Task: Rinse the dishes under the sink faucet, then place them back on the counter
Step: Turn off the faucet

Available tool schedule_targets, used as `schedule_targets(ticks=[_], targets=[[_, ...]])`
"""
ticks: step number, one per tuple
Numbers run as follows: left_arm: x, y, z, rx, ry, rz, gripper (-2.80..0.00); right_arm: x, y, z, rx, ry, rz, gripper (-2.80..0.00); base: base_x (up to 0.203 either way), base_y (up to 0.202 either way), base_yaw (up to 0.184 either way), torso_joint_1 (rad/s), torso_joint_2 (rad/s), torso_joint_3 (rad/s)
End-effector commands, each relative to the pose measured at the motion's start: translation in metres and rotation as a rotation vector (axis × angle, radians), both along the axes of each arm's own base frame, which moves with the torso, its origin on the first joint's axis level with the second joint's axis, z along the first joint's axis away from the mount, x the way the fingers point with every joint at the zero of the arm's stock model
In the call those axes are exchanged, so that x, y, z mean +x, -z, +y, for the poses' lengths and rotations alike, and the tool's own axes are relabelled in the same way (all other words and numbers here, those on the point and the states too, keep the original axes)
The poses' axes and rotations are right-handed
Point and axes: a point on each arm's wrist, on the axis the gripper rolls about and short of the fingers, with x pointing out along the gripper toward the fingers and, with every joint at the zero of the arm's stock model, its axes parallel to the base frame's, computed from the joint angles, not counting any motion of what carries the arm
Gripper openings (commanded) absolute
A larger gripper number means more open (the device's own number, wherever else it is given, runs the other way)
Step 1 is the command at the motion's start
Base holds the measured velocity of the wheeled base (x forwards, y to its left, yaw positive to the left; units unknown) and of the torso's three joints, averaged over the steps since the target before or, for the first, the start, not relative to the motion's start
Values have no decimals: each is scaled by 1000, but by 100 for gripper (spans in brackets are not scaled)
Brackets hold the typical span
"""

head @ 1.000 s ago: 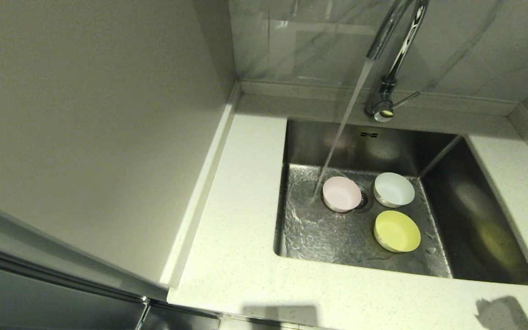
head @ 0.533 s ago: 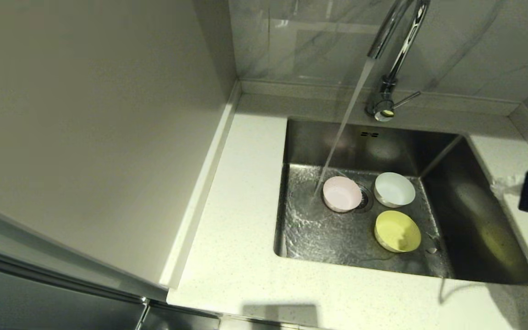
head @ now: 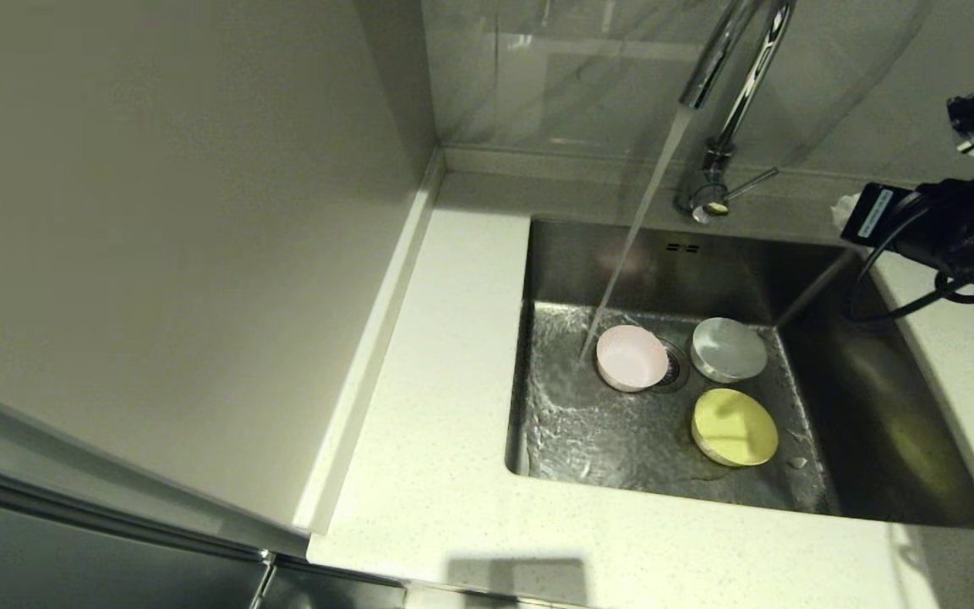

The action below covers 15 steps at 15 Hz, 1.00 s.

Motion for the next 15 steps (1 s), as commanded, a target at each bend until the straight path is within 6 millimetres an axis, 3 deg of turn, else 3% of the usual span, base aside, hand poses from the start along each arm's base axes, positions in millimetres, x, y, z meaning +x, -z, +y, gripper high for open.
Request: schedule_targets(ticks=[1, 6, 15], targets=[[0, 0, 0, -1, 0, -2, -280, 21, 3, 1, 3, -3, 1, -280, 0, 0, 0, 0, 0, 0], [0, 0, 0, -1, 0, -2, -280, 53, -2, 14, 10, -15, -40, -280, 0, 0, 0, 0, 0, 0], [0, 0, 0, -1, 0, -2, -280, 85, 3, 24, 19, -28, -56, -280, 0, 0, 0, 0, 0, 0]])
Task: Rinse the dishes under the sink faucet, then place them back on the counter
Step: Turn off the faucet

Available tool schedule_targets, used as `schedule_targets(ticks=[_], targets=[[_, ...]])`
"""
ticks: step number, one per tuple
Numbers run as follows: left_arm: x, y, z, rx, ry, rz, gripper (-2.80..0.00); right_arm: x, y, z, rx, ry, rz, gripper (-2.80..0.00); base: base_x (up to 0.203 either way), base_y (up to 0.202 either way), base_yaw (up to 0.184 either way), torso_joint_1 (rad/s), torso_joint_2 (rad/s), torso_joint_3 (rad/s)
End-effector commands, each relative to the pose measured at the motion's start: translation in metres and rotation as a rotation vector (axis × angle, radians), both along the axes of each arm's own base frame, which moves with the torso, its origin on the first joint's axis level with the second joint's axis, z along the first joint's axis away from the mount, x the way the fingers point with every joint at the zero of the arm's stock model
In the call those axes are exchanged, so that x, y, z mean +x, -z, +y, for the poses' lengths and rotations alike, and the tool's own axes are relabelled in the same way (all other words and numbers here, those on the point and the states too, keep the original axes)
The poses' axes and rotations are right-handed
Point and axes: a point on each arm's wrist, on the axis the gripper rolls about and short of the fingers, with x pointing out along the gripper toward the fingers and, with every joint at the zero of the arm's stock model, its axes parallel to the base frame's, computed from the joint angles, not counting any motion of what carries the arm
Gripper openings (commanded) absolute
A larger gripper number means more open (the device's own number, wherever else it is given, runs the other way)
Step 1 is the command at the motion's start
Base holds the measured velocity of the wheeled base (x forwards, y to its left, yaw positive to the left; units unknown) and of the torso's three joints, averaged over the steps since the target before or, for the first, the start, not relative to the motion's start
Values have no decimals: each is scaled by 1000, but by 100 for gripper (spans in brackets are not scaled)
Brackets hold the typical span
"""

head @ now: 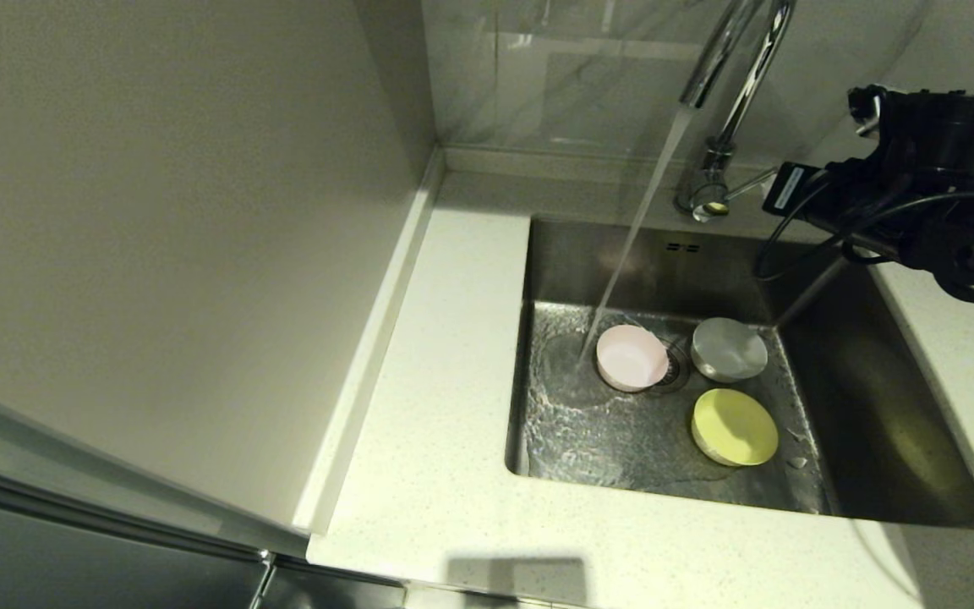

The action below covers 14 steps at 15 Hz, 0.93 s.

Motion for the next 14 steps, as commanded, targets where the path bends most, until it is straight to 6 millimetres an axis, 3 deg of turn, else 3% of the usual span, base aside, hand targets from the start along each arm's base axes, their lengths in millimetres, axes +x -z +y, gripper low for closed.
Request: schedule_targets(ticks=[1, 10, 14], targets=[[0, 0, 0, -1, -1, -2, -280, 12, 3, 1, 2, 0, -5, -280, 0, 0, 0, 0, 0, 0], [0, 0, 0, -1, -1, -2, -280, 39, 0, 1, 6, 21, -63, -280, 0, 0, 0, 0, 0, 0], [0, 0, 0, -1, -1, -2, -280, 40, 1, 1, 5, 21, -57, -280, 0, 0, 0, 0, 0, 0]])
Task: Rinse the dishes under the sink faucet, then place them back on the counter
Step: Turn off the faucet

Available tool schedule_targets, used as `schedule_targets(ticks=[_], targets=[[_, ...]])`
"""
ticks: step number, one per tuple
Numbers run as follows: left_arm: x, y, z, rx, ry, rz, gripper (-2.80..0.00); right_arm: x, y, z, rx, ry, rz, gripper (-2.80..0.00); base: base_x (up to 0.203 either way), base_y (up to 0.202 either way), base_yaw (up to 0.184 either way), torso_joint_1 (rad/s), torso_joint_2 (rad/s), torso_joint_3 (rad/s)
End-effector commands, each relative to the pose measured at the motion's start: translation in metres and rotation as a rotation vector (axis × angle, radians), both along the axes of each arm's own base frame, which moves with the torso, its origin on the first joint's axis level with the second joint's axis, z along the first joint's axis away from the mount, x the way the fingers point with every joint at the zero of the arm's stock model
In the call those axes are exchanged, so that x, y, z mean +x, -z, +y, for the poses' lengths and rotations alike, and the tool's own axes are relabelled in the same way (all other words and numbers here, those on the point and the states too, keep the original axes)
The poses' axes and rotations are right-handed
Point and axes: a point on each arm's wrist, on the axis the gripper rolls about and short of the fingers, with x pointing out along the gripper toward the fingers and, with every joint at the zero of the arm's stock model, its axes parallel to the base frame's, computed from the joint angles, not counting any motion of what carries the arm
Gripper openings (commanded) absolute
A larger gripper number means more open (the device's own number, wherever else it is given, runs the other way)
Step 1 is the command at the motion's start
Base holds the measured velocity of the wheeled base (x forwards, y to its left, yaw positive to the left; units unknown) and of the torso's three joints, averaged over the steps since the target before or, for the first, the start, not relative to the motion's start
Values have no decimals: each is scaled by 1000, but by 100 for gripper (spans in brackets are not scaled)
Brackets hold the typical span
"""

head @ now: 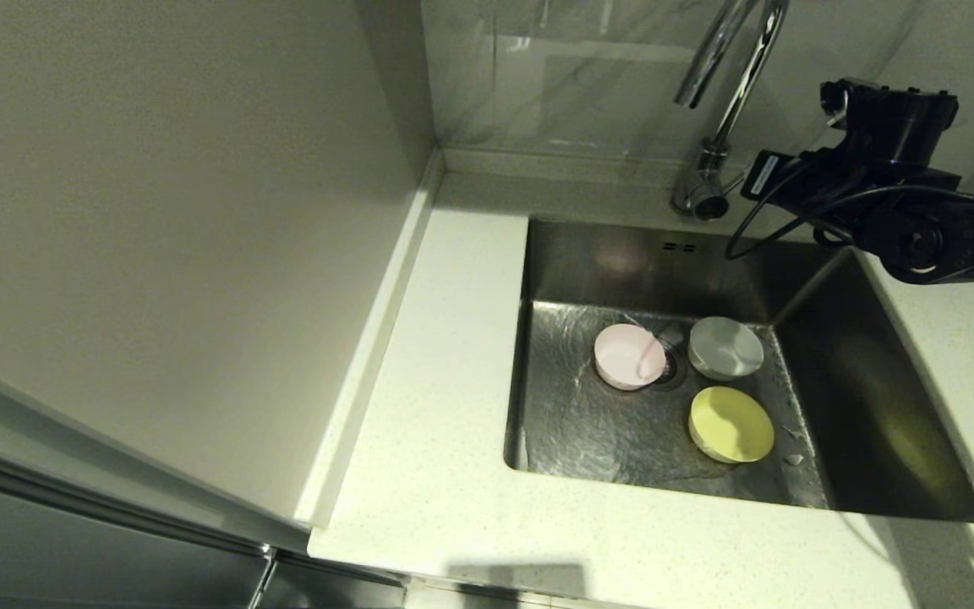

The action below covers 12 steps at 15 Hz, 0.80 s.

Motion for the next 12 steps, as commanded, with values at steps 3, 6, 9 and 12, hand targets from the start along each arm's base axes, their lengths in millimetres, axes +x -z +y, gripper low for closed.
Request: schedule_targets(ticks=[3, 6, 9, 12], targets=[[0, 0, 0, -1, 0, -2, -280, -22, -15, 0, 11, -7, -4, -280, 0, 0, 0, 0, 0, 0], [0, 0, 0, -1, 0, -2, -280, -65, -28, 3, 22, -31, 32, -280, 0, 0, 0, 0, 0, 0], [0, 0, 0, -1, 0, -2, -280, -112, -26, 4, 20, -80, 125, -280, 0, 0, 0, 0, 0, 0], [0, 0, 0, -1, 0, -2, -280, -141, 6, 2, 6, -88, 321, -280, 0, 0, 0, 0, 0, 0]])
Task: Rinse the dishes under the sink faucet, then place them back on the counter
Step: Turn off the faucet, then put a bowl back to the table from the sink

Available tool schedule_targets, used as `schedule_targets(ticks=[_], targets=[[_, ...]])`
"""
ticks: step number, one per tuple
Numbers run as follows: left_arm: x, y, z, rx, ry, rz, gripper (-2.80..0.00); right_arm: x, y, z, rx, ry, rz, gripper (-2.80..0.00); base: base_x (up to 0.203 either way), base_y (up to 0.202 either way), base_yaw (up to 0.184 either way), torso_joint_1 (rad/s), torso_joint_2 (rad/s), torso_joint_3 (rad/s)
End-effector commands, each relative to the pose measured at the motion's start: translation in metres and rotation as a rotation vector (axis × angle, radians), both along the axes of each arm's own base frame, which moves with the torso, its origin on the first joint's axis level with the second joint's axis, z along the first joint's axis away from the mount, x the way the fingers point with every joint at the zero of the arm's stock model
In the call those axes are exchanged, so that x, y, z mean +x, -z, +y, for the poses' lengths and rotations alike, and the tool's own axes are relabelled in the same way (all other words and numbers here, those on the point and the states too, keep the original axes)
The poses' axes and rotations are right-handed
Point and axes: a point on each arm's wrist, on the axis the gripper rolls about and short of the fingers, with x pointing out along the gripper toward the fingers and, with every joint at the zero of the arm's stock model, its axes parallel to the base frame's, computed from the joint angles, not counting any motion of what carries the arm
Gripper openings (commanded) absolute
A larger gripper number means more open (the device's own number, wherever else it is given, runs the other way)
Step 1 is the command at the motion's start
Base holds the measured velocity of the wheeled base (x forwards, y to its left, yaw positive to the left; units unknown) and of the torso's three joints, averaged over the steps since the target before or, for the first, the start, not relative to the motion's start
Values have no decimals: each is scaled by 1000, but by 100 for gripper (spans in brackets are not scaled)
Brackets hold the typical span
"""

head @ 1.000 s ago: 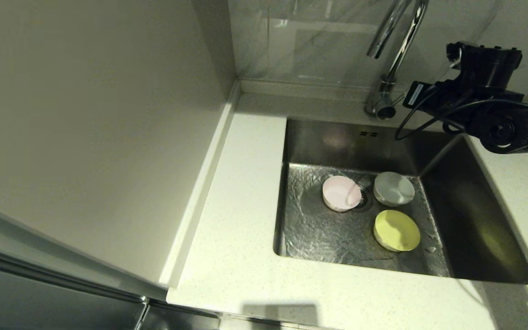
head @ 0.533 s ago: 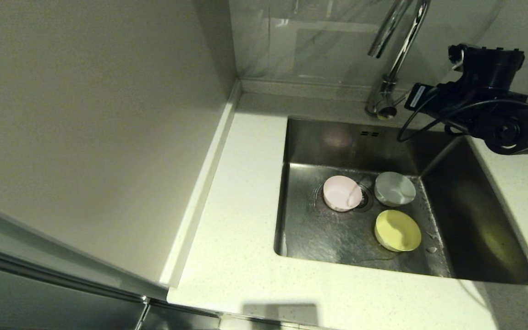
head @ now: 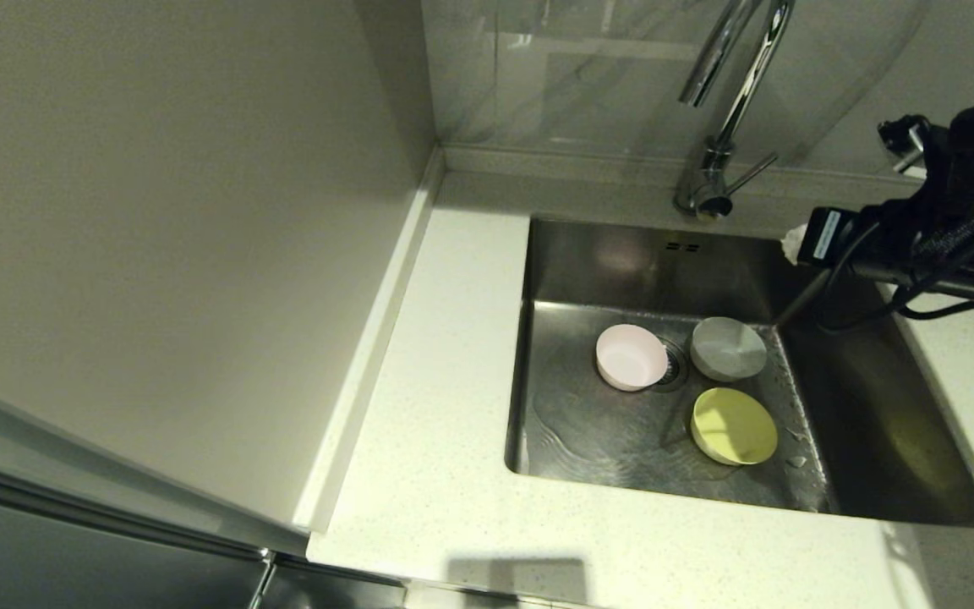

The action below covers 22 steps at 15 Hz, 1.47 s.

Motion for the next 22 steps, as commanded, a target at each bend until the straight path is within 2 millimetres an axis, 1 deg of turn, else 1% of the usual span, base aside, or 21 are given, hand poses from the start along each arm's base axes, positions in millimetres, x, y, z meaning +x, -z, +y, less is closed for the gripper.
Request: schedule_targets(ticks=[1, 3, 4, 5, 7, 9, 11, 12, 14, 16, 17, 20, 21, 22], targets=[[0, 0, 0, -1, 0, -2, -280, -31, 6, -3, -10, 5, 47, -280, 0, 0, 0, 0, 0, 0], [0, 0, 0, -1, 0, -2, -280, -44, 30, -6, -71, 16, 147, -280, 0, 0, 0, 0, 0, 0], [0, 0, 0, -1, 0, -2, -280, -49, 39, -6, -137, 2, 195, -280, 0, 0, 0, 0, 0, 0], [0, 0, 0, -1, 0, -2, -280, -46, 43, -6, -177, -11, 215, -280, 0, 0, 0, 0, 0, 0], [0, 0, 0, -1, 0, -2, -280, -28, 55, -4, -234, -37, 259, -280, 0, 0, 0, 0, 0, 0], [0, 0, 0, -1, 0, -2, -280, -4, 79, -5, -277, -54, 331, -280, 0, 0, 0, 0, 0, 0], [0, 0, 0, -1, 0, -2, -280, 16, 103, -8, -356, -89, 403, -280, 0, 0, 0, 0, 0, 0], [0, 0, 0, -1, 0, -2, -280, 23, 112, -9, -390, -111, 440, -280, 0, 0, 0, 0, 0, 0], [0, 0, 0, -1, 0, -2, -280, 28, 118, -9, -408, -141, 535, -280, 0, 0, 0, 0, 0, 0], [0, 0, 0, -1, 0, -2, -280, 33, 128, -9, -443, -167, 575, -280, 0, 0, 0, 0, 0, 0], [0, 0, 0, -1, 0, -2, -280, 37, 128, -9, -449, -170, 572, 0, 0, 0, 0, 0, 0, 0], [0, 0, 0, -1, 0, -2, -280, 46, 120, -10, -444, -163, 560, 0, 0, 0, 0, 0, 0, 0], [0, 0, 0, -1, 0, -2, -280, 46, 120, -16, -444, -155, 569, 0, 0, 0, 0, 0, 0, 0], [0, 0, 0, -1, 0, -2, -280, 46, 120, -16, -448, -160, 580, 0, 0, 0, 0, 0, 0, 0]])
